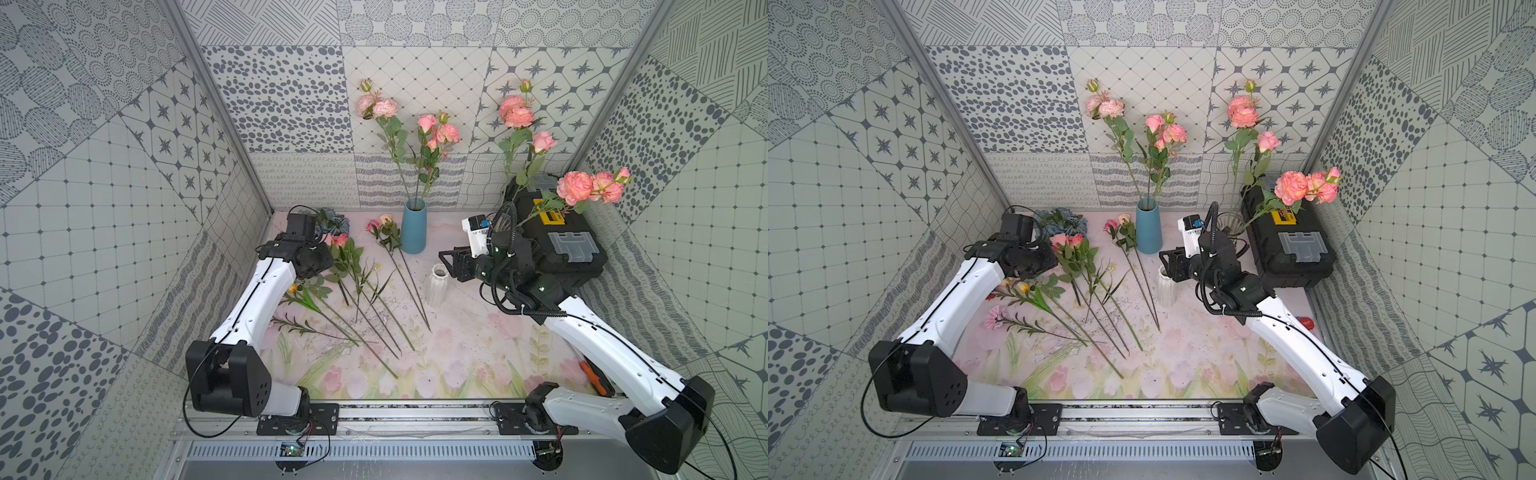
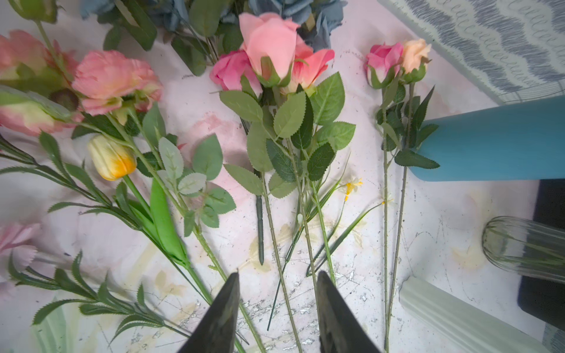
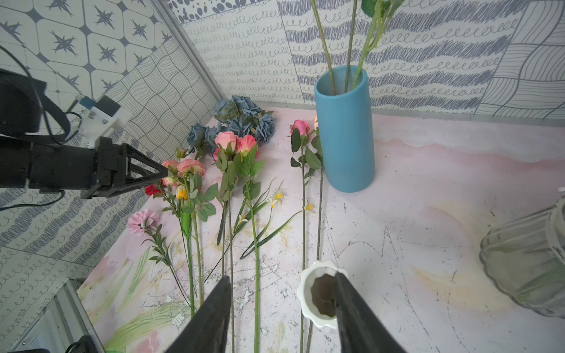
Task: Place the pink flowers into the vase
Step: Pick up the flower at the center of the board.
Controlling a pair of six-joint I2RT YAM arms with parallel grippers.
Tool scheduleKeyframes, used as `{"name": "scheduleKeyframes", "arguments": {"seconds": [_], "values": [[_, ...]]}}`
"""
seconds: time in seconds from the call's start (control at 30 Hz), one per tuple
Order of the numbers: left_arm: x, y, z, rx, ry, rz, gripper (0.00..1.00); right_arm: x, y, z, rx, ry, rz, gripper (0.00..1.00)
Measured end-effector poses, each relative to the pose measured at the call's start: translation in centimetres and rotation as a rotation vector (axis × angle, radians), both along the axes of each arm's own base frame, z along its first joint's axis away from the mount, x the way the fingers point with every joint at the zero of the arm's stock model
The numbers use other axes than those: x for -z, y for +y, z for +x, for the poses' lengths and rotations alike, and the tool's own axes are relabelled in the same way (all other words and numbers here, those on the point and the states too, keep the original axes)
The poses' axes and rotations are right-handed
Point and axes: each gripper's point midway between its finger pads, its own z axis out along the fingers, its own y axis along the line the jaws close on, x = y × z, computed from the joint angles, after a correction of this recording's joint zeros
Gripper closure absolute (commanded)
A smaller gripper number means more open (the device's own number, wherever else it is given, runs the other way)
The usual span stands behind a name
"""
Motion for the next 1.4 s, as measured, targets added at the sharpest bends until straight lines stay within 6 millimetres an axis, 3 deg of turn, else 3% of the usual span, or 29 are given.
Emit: {"name": "scheduleKeyframes", "arguments": {"seconds": [0.3,0.7,0.9,1.4], "values": [[5.8,-2.8,0.8,-0.048,0.142,-0.003,0.65,0.0,-0.6,0.2,0.031,-0.014,-0.011,0.46],[10.0,-4.9,3.1,-0.083,0.195,-0.034,0.68,0.0,-0.3,-0.1,0.009,-0.009,-0.005,0.46],[11.1,-5.7,4.0,-0.084,0.193,-0.056,0.7,0.0,-0.1,-0.2,-0.006,-0.007,-0.002,0.46],[11.6,-6.3,4.7,-0.101,0.181,-0.083,0.96,0.2,0.0,-0.3,-0.012,-0.002,-0.003,0.46]]}}
